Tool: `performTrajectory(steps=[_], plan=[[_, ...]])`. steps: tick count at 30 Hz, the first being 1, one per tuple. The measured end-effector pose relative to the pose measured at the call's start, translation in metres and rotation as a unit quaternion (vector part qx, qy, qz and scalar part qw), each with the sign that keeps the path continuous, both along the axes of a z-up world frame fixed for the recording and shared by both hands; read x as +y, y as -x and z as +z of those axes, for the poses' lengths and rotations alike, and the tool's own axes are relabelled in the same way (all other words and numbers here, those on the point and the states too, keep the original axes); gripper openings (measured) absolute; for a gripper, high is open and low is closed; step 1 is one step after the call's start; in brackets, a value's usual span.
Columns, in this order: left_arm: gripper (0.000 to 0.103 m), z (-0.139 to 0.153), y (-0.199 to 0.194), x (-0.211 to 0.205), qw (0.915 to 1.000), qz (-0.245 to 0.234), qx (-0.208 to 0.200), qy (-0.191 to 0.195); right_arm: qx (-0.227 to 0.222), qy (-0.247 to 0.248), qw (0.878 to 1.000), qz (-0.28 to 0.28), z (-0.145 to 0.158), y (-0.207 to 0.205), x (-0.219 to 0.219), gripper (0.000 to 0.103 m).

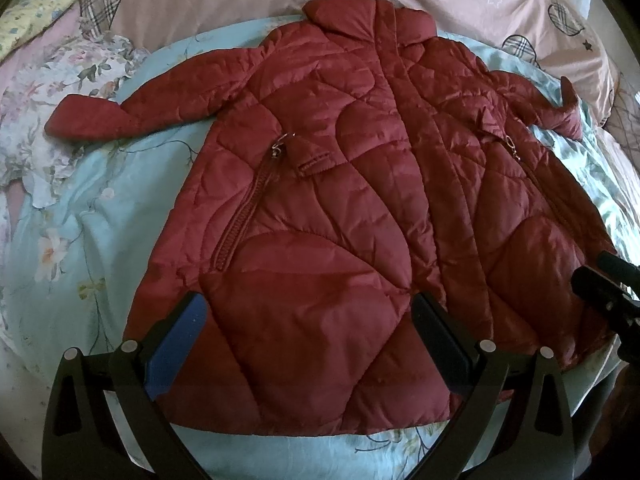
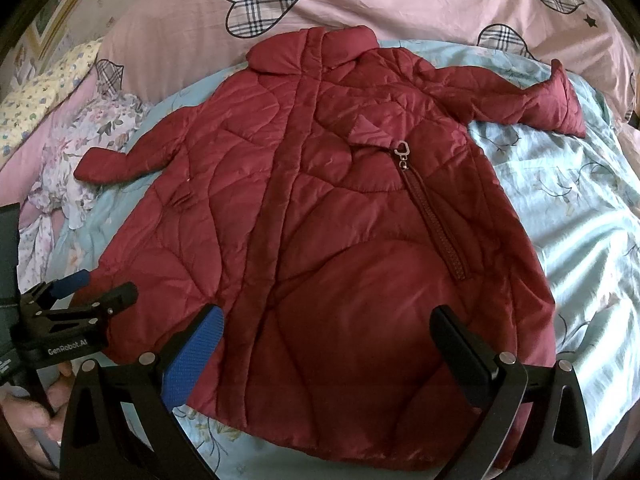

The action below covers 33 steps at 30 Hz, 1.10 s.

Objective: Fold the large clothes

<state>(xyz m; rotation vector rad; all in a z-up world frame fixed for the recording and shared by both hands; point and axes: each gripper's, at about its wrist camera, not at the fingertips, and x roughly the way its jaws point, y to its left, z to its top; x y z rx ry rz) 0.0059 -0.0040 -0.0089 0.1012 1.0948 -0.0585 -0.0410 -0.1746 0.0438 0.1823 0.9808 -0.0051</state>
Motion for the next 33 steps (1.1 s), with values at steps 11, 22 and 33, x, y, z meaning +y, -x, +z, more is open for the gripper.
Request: performTrajectory(steps=[11, 22, 33], plan=[[0.103, -0.006, -0.012, 0.0, 1.0, -0.005, -0.001, 0.001, -0.031, 0.02, 0.999, -0.02, 0.002, -0.009, -0.021, 0.103], [0.103, -0.006, -0.034, 0.002, 0.9999, -0.005, -0.009, -0.007, -0.064, 0.007, 0.995, -0.07, 0.02, -0.025, -0.076, 0.103], [0.103, -0.002, -0.076, 0.008, 0.9997, 0.01, -0.021, -0.006, -0.065, 0.006, 0.984, -0.166, 0.045, -0.08, -0.191, 0.103]])
